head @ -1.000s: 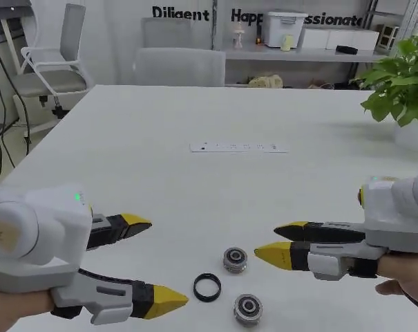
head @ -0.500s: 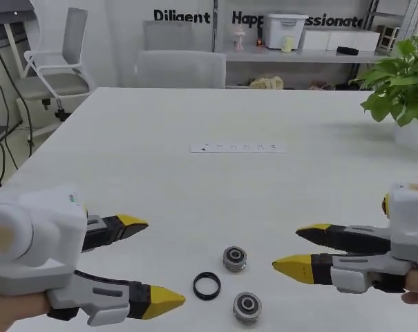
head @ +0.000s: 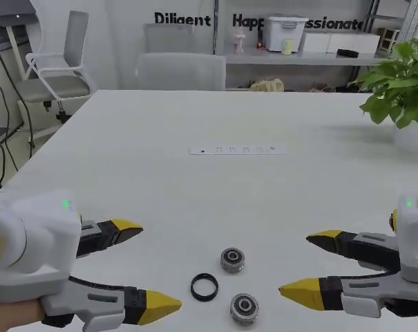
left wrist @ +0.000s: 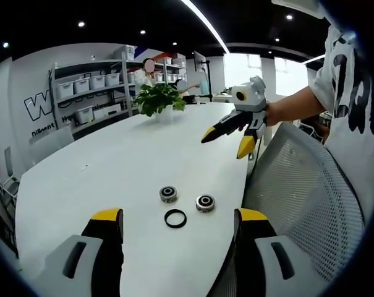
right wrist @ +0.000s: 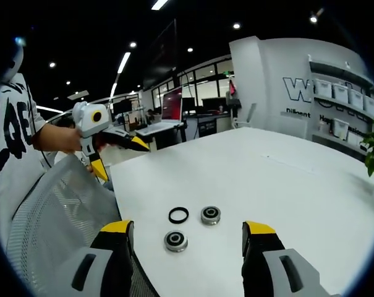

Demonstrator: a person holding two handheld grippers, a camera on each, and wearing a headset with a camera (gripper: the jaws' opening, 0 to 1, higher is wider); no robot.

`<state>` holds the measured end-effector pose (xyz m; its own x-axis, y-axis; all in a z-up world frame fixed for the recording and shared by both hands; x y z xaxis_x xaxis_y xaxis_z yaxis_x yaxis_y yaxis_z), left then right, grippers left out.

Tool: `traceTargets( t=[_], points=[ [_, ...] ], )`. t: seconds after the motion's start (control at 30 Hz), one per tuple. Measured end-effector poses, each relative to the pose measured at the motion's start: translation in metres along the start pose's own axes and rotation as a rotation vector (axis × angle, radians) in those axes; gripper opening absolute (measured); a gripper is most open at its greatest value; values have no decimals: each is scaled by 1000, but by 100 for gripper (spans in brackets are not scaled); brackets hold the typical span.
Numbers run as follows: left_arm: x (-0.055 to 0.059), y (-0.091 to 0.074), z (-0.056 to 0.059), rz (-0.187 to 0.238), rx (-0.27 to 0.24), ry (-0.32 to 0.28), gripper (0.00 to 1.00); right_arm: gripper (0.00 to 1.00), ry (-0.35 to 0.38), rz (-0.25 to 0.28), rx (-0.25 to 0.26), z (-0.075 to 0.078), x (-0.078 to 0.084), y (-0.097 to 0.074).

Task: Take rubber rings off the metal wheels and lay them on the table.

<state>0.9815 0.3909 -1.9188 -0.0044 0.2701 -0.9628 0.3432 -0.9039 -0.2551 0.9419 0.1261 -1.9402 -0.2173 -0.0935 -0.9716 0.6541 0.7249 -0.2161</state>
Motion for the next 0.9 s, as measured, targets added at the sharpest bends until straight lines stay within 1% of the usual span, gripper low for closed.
traceTargets(
  t=[0.13,0.37,0.53,0.73,0.9],
  points=[
    [2,-1,1,-2,-4,-4,71,73,-33,-26,-6,-3,4,-2],
    [7,-5,2,-15,-11,-6,71,75,-64,-48,-9,-3,11,-5],
    [10,-6,2,-28,-8,-2,71,76,-72,-56,-9,-4,13,-7],
    [11,-5,2,-33,-6,9,71,78,-82,-67,-12,-6,15,-8],
    [12,-4,3,-36,2,6,71,79,-96,-77,-14,-8,17,-9]
  ],
)
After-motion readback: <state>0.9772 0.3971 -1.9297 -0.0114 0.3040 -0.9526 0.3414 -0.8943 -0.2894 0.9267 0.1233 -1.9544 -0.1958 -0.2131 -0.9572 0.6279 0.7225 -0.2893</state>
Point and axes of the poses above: the centre of the closed fingertips' face, and the gripper's own axes: y roughly forward along the fingers, z roughly to its right, x roughly out of its underside, the point moved 7 cm from there along -y, roughly backward along the fingers, and after that the axes turned 12 degrees about z, right-handed, at the moved point
